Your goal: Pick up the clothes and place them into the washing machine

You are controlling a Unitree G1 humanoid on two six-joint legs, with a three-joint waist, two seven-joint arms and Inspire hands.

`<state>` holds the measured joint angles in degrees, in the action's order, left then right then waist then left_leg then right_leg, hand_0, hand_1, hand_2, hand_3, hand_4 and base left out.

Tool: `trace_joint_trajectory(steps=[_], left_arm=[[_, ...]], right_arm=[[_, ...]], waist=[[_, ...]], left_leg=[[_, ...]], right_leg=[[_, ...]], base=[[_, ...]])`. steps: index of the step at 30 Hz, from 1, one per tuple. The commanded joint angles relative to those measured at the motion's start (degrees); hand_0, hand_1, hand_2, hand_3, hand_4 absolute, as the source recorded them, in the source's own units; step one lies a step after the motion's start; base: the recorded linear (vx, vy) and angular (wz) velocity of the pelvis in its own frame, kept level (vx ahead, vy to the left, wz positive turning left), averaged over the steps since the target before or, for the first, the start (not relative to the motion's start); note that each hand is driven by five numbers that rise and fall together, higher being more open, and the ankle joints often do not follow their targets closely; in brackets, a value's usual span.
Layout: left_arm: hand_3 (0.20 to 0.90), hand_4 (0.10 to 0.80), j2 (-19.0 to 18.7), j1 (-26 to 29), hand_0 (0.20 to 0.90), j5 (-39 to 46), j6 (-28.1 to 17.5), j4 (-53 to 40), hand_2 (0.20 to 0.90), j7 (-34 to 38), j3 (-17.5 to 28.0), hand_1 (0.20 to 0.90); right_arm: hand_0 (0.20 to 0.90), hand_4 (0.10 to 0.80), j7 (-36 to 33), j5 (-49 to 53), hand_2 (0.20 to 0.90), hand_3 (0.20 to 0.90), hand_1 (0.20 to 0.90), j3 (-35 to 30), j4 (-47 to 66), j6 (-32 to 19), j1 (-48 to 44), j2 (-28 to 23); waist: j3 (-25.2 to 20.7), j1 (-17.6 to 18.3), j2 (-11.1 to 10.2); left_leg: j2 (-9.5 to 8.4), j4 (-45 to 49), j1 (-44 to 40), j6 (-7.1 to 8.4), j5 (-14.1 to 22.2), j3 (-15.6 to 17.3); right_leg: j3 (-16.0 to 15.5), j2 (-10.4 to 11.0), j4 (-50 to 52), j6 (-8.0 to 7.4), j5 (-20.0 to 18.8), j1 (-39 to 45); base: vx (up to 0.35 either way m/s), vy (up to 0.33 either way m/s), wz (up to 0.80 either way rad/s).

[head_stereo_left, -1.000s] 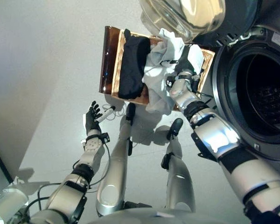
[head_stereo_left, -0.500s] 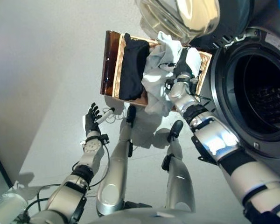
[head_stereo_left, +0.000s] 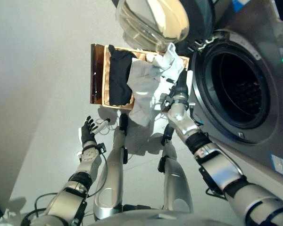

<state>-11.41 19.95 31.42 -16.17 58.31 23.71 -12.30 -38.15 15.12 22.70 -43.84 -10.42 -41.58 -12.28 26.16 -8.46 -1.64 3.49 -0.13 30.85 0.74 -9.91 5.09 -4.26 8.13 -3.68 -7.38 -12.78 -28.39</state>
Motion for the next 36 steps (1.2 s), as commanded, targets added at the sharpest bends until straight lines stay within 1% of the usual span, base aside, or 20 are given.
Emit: trace_joint_trajectory(steps=[1,4,5,6,9,13,14,16,17,19,22,24,25,27,36], left_arm=[[0.900,0.800,-0.18,-2.06,0.900,-2.44,-0.12,4.10,0.900,1.72,1.84,0.900],[0.900,0.800,0.01,-2.18,0.900,-3.09,0.07,5.34,0.900,1.54,2.42,0.900],[0.900,0.800,0.08,-2.38,0.900,-3.20,0.26,6.49,0.900,1.50,2.95,0.900],[0.900,0.800,0.17,-2.36,0.900,-3.31,0.44,7.10,0.900,1.28,3.24,0.900],[0.900,0.800,0.31,-2.58,0.900,-3.50,1.04,8.65,0.900,0.76,4.06,0.900],[0.900,0.800,0.79,-3.25,0.900,-3.32,1.38,8.83,0.900,-0.10,4.16,0.900],[0.900,0.800,0.80,-3.27,0.900,-3.32,1.37,8.83,0.900,-0.10,4.15,0.900],[0.900,0.800,0.96,-3.52,0.900,-3.06,1.35,8.80,0.900,-0.59,3.99,0.900],[0.900,0.800,1.18,-3.53,0.900,-2.81,1.51,9.15,0.900,-0.92,3.72,0.900],[0.900,0.800,1.27,-3.37,0.900,-2.58,1.53,9.25,0.900,-1.34,3.32,0.900],[0.900,0.800,1.85,-3.12,0.900,-1.11,1.03,9.55,0.900,-1.96,2.65,0.900],[0.900,0.800,1.99,-3.05,0.900,-0.81,1.10,9.61,0.900,-2.26,2.45,0.900],[0.900,0.800,2.16,-3.02,0.900,-0.46,1.19,10.04,0.900,-2.80,2.06,0.900],[0.900,0.800,2.19,-2.83,0.900,-0.26,1.45,10.79,0.900,-3.37,1.98,0.900],[0.900,0.800,2.28,-2.99,0.900,0.54,1.22,12.35,0.900,-3.99,2.12,0.900]], right_arm=[[0.200,0.300,1.90,2.10,0.200,0.200,0.200,-1.44,9.38,-9.45,0.21,-0.60],[0.200,0.300,2.85,4.96,0.200,0.200,0.200,-2.35,10.10,-10.91,1.78,-0.23],[0.200,0.300,4.11,10.56,0.200,0.200,0.200,-3.77,10.07,-13.05,2.99,0.97],[0.200,0.300,5.02,13.00,0.200,0.200,0.200,-3.97,10.61,-13.80,3.73,1.47],[0.200,0.300,6.93,16.68,0.200,0.200,0.200,-4.42,12.49,-15.20,6.12,2.02],[0.200,0.300,11.16,25.99,0.200,0.200,0.200,-5.18,13.94,-17.38,9.38,3.63],[0.200,0.300,11.23,26.05,0.200,0.200,0.200,-5.18,13.92,-17.40,9.40,3.61],[0.200,0.300,13.18,30.85,0.200,0.200,0.200,-5.79,13.89,-18.33,10.72,4.35],[0.200,0.300,15.37,36.58,0.200,0.200,0.200,-6.46,13.18,-19.50,11.32,5.72],[0.200,0.300,17.51,41.14,0.200,0.200,0.200,-7.22,12.62,-20.26,11.70,6.82],[0.200,0.300,22.14,52.43,0.200,0.200,0.200,-10.13,9.70,-22.34,11.44,10.23],[0.200,0.300,22.90,53.64,0.200,0.200,0.200,-10.02,9.21,-22.38,11.47,10.65],[0.200,0.300,24.53,57.16,0.200,0.200,0.200,-10.44,8.31,-22.22,11.80,11.58],[0.200,0.300,25.76,59.31,0.200,0.200,0.200,-10.69,7.46,-22.28,11.99,12.10],[0.200,0.300,29.31,66.59,0.200,0.200,0.200,-12.89,4.49,-23.18,12.72,13.96]], waist=[[-3.35,-0.91,1.97],[-3.91,-0.65,2.00],[-4.27,-0.51,2.04],[-4.63,-0.33,2.04],[-5.55,0.05,2.01],[-6.56,0.57,2.20],[-6.56,0.56,2.20],[-7.02,0.80,2.31],[-7.12,0.91,2.32],[-7.41,0.98,2.65],[-7.82,0.88,3.18],[-8.10,0.92,3.29],[-8.41,0.94,3.50],[-8.70,0.92,3.70],[-9.58,1.09,4.27]], left_leg=[[0.24,-4.87,-3.76,2.64,1.02,0.38],[0.34,-4.87,-4.46,2.68,1.22,0.69],[0.37,-4.87,-5.35,2.73,1.51,0.97],[0.44,-4.87,-5.45,2.77,1.48,1.11],[0.71,-4.87,-6.26,2.86,1.68,1.43],[0.82,-4.87,-7.60,2.84,2.11,1.82],[0.82,-4.87,-7.62,2.84,2.12,1.83],[0.90,-4.87,-8.19,2.88,2.32,2.07],[1.03,-4.87,-8.82,2.92,2.54,2.34],[1.06,-4.87,-9.06,2.93,2.64,2.52],[0.92,-4.87,-9.40,3.05,2.84,2.69],[0.95,-4.87,-9.23,3.06,2.73,2.79],[0.90,-4.87,-9.43,3.11,2.87,2.84],[0.88,-4.87,-9.57,3.14,2.95,2.93],[0.82,-4.87,-9.95,3.31,3.25,3.37]], right_leg=[[1.53,0.51,5.57,-1.05,3.34,4.16],[1.66,0.51,5.48,-1.05,3.50,4.63],[1.88,0.46,5.45,-1.01,3.73,5.22],[1.98,0.45,5.36,-1.02,3.61,5.22],[2.21,0.40,5.53,-0.95,3.88,5.55],[2.57,0.33,6.09,-0.87,4.29,6.07],[2.58,0.33,6.10,-0.87,4.29,6.09],[2.81,0.27,6.43,-0.86,4.50,6.23],[2.93,0.29,6.69,-0.90,4.80,6.55],[2.95,0.29,6.82,-0.88,4.97,6.59],[2.96,0.29,6.97,-0.87,5.18,6.69],[2.98,0.29,6.87,-0.88,4.98,6.47],[2.97,0.34,6.85,-0.90,4.95,6.53],[2.88,0.43,6.82,-0.90,5.00,6.59],[2.81,0.55,6.78,-0.89,5.12,6.54]], base=[[0.020,-0.013,-0.13],[0.034,-0.021,-0.12],[0.044,-0.034,-0.08],[0.046,-0.033,-0.07],[0.041,-0.026,-0.03],[0.040,-0.019,-0.09],[0.025,-0.020,-0.05],[0.023,-0.016,-0.02],[0.038,-0.027,-0.07],[0.024,-0.015,-0.09],[0.017,-0.001,-0.09],[0.002,0.000,-0.02],[0.000,0.000,0.00],[0.000,0.000,0.00],[0.000,0.000,0.00]])
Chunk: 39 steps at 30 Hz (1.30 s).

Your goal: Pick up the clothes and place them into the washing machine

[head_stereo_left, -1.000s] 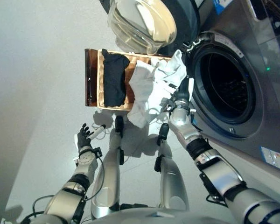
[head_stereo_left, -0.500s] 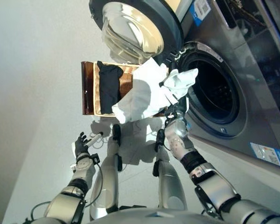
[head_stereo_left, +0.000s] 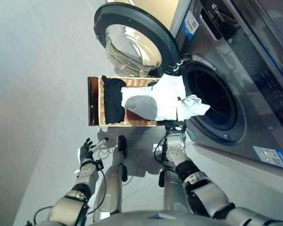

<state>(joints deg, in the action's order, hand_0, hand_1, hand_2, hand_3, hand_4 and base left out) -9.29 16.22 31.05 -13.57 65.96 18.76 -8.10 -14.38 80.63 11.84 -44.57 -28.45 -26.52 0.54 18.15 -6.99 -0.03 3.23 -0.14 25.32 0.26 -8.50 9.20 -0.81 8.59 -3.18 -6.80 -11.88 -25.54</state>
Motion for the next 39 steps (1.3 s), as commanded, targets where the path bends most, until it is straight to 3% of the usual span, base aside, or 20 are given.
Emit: trace_joint_trajectory(steps=[1,7,15,21,31,39], left_arm=[[0.900,0.800,0.21,0.79,0.900,1.00,-1.48,4.63,0.900,0.84,-2.15,0.900],[0.900,0.800,0.46,0.74,0.900,1.39,-1.78,4.76,0.900,0.45,-2.74,0.900],[0.900,0.800,0.79,0.19,0.900,2.73,-2.73,4.77,0.900,-0.21,-4.18,0.900],[0.900,0.800,0.59,-0.12,0.900,2.99,-3.02,4.94,0.900,-0.52,-4.46,0.900],[0.900,0.800,0.37,-2.12,0.900,6.40,-5.32,0.58,0.900,-2.63,-7.92,0.900],[0.900,0.800,-0.57,-3.66,0.900,9.15,-6.88,-5.79,0.900,-4.57,-10.99,0.900]], right_arm=[[0.200,0.300,5.62,1.59,0.200,0.200,0.200,-2.54,4.55,-5.25,-2.50,1.18],[0.200,0.300,5.30,2.89,0.200,0.200,0.200,-4.65,2.89,-6.09,-4.00,0.90],[0.200,0.300,3.70,7.82,0.200,0.200,0.200,-13.77,-2.33,-9.98,-10.31,-0.88],[0.200,0.300,2.54,8.73,0.200,0.200,0.200,-17.14,-5.10,-11.04,-13.52,-2.94],[0.200,0.300,-2.44,9.42,0.200,0.200,0.200,-25.16,-13.23,-13.36,-26.63,-14.62],[0.200,0.300,-6.77,6.65,0.200,0.200,0.200,-26.21,-16.82,-13.15,-35.22,-25.46]], waist=[[-1.64,-0.39,2.73],[-1.73,-0.50,3.20],[-1.60,-1.04,4.95],[-1.83,-1.61,5.73],[-1.07,-3.97,9.52],[0.25,-5.45,12.79]], left_leg=[[1.05,-4.86,-4.40,3.77,1.87,-0.79],[1.01,-4.86,-4.11,3.85,1.82,-0.75],[0.66,-4.86,-3.53,3.81,1.87,-0.67],[0.47,-4.86,-3.16,3.83,1.90,-0.63],[-0.32,-4.86,-1.23,3.87,1.43,-0.45],[-0.77,-4.86,0.76,3.77,0.92,-0.30]], right_leg=[[-0.68,0.07,6.19,-1.47,4.24,3.67],[-0.75,0.04,6.06,-1.38,4.40,3.36],[-0.54,0.22,5.88,-1.31,4.54,2.80],[-0.62,0.30,5.85,-1.36,4.58,2.39],[-0.50,0.91,5.67,-1.64,4.48,0.43],[-0.22,1.18,6.42,-1.76,4.70,-2.15]], base=[[0.000,0.000,0.00],[0.000,0.000,0.00],[0.000,0.000,0.00],[-0.004,0.009,-0.06],[-0.011,0.004,-0.02],[0.000,0.000,0.00]])
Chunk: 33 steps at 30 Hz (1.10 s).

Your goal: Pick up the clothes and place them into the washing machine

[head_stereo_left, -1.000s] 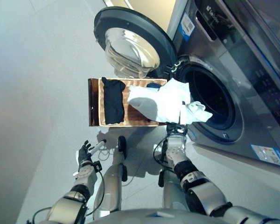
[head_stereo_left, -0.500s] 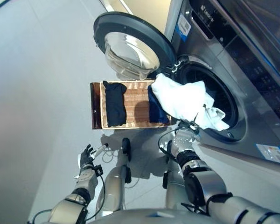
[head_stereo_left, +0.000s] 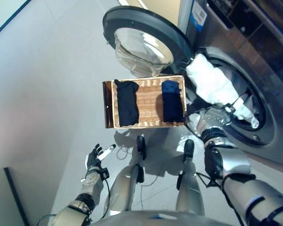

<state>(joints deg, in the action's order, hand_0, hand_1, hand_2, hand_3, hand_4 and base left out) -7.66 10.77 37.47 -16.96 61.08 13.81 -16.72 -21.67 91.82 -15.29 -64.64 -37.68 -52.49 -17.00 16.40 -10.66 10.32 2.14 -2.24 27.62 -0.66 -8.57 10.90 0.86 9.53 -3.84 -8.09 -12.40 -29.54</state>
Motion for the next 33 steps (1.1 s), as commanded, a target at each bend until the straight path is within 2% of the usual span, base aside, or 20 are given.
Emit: trace_joint_trajectory(steps=[1,2,7,10,15,23,33], left_arm=[[0.900,0.800,-2.29,1.76,0.900,2.76,-3.49,-1.45,0.900,0.18,-2.60,0.900],[0.900,0.800,-2.51,1.32,0.900,3.31,-3.69,-2.60,0.900,-0.34,-3.34,0.900],[0.900,0.800,-2.70,0.62,0.900,4.14,-3.88,-4.72,0.900,-1.27,-4.67,0.900],[0.900,0.800,-2.84,0.42,0.900,4.72,-4.20,-6.11,0.900,-1.50,-5.11,0.900],[0.900,0.800,-3.86,0.15,0.900,5.62,-4.77,-9.34,0.900,-1.51,-5.84,0.900],[0.900,0.800,-4.75,-0.76,0.900,5.81,-5.19,-10.33,0.900,-1.16,-5.51,0.900],[0.900,0.800,-5.38,-0.94,0.900,6.01,-5.54,-11.16,0.900,-0.33,-4.48,0.900]], right_arm=[[0.200,0.300,0.22,-4.43,0.200,0.200,0.200,0.75,2.86,-4.07,-10.01,-8.96],[0.200,0.300,-0.32,-4.69,0.200,0.200,0.200,0.93,1.78,-3.76,-11.80,-11.44],[0.200,0.300,-1.82,-6.05,0.200,0.200,0.200,2.41,-0.72,-2.60,-16.34,-17.29],[0.200,0.300,-2.36,-6.21,0.200,0.200,0.200,3.06,-1.20,-2.66,-18.13,-19.01],[0.200,0.300,-4.87,-8.28,0.200,0.200,0.200,5.35,-2.99,-2.25,-23.47,-24.73],[0.200,0.300,-8.21,-12.68,0.200,0.200,0.200,11.32,-5.97,-0.07,-30.89,-33.30],[0.200,0.300,-11.63,-16.13,0.200,0.200,0.200,16.08,-8.12,0.71,-36.20,-38.89]], waist=[[2.15,-1.90,2.81],[2.37,-2.17,3.46],[2.48,-2.92,5.10],[2.62,-3.07,5.64],[2.60,-3.74,7.34],[2.80,-3.63,8.11],[3.33,-2.45,8.22]], left_leg=[[0.31,-2.76,-1.20,4.70,0.90,-1.89],[0.17,-2.76,-0.69,4.69,0.82,-1.94],[-0.01,-2.76,0.96,4.70,0.58,-1.85],[-0.15,-2.76,1.40,4.68,0.59,-1.88],[-0.21,-2.76,2.99,4.79,0.36,-1.52],[-0.01,-2.76,4.17,5.16,0.62,-1.14],[0.86,-2.76,5.79,5.32,-0.02,-0.52]], right_leg=[[-1.81,0.29,7.15,-0.49,5.23,1.48],[-1.57,0.34,7.21,-0.54,5.18,0.73],[-1.02,0.58,7.46,-0.67,4.99,-1.26],[-0.68,0.56,7.59,-0.66,5.02,-1.95],[-0.25,0.85,8.17,-0.77,5.11,-4.17],[0.64,0.57,9.64,-0.81,6.03,-6.75],[1.36,-0.18,10.73,-0.59,5.96,-9.44]], base=[[0.000,0.000,0.00],[0.000,0.000,0.00],[0.000,0.002,0.01],[0.000,0.000,0.00],[0.000,0.002,-0.02],[0.007,-0.006,0.01],[0.007,-0.011,-0.02]])
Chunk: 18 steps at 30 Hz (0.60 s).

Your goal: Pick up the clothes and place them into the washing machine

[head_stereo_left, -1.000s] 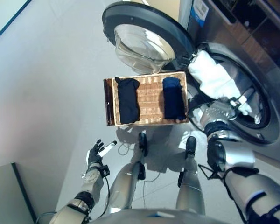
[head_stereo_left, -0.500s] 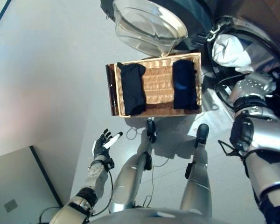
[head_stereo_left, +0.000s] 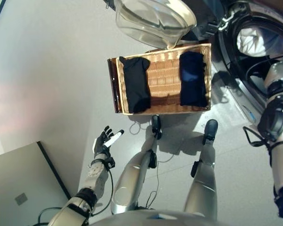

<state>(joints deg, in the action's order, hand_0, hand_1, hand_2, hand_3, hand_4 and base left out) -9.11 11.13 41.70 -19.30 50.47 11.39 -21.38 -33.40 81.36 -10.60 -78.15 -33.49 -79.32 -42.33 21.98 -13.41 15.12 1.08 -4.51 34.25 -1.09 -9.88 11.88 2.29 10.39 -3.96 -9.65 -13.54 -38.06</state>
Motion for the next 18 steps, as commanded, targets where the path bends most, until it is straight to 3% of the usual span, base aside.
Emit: trace_joint_trajectory(steps=[1,10,18], left_arm=[[0.900,0.800,-3.98,-1.31,0.900,1.73,-3.17,-0.75,0.900,2.20,0.31,0.900],[0.900,0.800,-5.27,-2.21,0.900,1.41,-3.24,-3.26,0.900,3.15,1.22,0.900],[0.900,0.800,-6.64,-3.19,0.900,1.07,-3.41,-6.72,0.900,3.53,1.32,0.900]], right_arm=[[0.200,0.300,-0.12,-5.83,0.200,0.200,0.200,11.46,5.37,-3.48,-9.37,-14.18],[0.200,0.300,-7.20,-10.98,0.200,0.200,0.200,12.56,2.00,-1.63,-10.44,-19.86],[0.200,0.300,-9.63,-14.30,0.200,0.200,0.200,15.52,0.87,1.38,-12.30,-21.23]], waist=[[-2.14,0.56,3.44],[-1.67,2.09,3.20],[-1.45,2.68,2.87]], left_leg=[[1.99,-0.49,-0.71,5.76,1.22,-1.38],[2.43,-0.49,0.48,5.66,1.14,-1.11],[2.68,-0.49,1.21,5.75,1.06,-0.75]], right_leg=[[0.01,-1.16,10.84,0.99,6.98,-1.20],[0.59,-1.82,11.47,1.09,7.17,-3.18],[0.93,-2.15,11.57,1.13,6.86,-4.25]], base=[[0.001,-0.020,-0.05],[0.000,-0.009,-0.01],[0.001,-0.004,0.00]])
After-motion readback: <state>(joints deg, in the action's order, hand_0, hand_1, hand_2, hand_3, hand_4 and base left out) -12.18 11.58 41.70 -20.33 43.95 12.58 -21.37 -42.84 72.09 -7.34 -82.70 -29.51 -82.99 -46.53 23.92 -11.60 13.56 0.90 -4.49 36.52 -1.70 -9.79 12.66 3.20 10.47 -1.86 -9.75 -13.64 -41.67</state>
